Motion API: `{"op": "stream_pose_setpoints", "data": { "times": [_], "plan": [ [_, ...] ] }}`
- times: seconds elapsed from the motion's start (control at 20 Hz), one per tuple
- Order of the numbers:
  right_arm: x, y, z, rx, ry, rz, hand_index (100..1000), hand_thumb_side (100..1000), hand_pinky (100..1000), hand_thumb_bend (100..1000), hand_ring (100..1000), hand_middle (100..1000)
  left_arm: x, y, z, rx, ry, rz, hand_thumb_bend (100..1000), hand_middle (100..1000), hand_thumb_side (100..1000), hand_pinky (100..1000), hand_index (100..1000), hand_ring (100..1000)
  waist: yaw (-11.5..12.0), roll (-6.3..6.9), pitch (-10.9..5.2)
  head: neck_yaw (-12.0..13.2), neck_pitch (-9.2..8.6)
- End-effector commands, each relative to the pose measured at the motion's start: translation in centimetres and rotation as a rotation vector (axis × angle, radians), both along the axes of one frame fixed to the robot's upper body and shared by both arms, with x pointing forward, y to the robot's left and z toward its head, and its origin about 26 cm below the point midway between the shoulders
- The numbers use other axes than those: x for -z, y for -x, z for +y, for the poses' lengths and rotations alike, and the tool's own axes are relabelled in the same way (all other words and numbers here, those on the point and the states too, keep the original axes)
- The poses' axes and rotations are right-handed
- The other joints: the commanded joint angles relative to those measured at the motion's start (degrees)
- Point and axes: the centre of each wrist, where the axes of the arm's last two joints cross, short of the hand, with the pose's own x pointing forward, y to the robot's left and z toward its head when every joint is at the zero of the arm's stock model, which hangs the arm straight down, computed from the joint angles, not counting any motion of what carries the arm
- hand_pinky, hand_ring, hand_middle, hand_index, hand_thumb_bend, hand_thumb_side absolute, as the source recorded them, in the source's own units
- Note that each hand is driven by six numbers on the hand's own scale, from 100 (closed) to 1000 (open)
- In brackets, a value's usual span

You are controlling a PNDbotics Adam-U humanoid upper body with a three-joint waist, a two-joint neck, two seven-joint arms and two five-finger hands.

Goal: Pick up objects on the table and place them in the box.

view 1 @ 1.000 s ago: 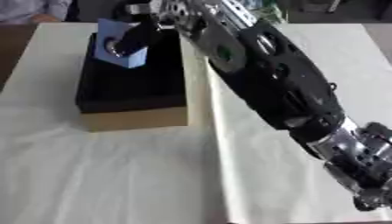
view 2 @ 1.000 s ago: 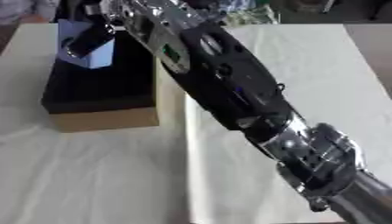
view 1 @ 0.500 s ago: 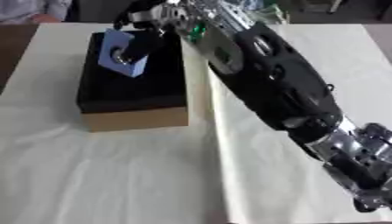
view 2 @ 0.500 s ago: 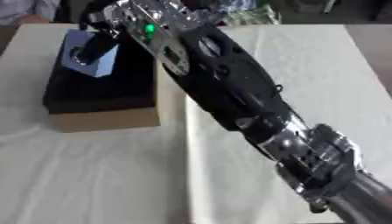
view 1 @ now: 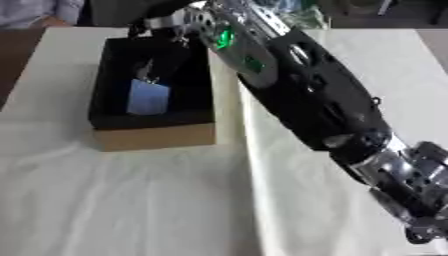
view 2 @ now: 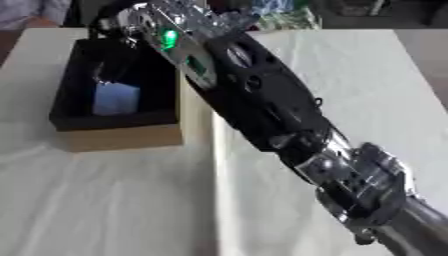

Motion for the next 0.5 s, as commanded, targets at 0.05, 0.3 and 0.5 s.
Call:
{"op": "stream_pose_setpoints", "data": {
  "times": [0.05,0.3,0.5],
  "plan": [
    [-1.5,0.6,-0.2,0.021,-0.011,-0.036,1000,810,1000,100,1000,1000,-0.8,0.1,0.0,0.001,-0.011,-0.03,100,684,584,1000,865,697,0.14,0.26,-0.93,0.19,-0.61],
    [-3.0,1.5,-0.7,0.021,-0.063,-0.08,1000,725,1000,100,1000,1000,-0.8,0.1,0.0,0.0,-0.008,-0.029,100,684,586,1000,865,697,0.08,0.37,-0.97,0.32,-0.53],
    [-5.3,3.4,-2.3,0.049,-0.18,-0.219,940,409,992,100,1000,941,-0.8,0.2,0.1,-0.005,-0.01,-0.028,100,684,585,1000,865,697,-0.1,0.53,-1.1,0.57,-0.27]
  ]
}}
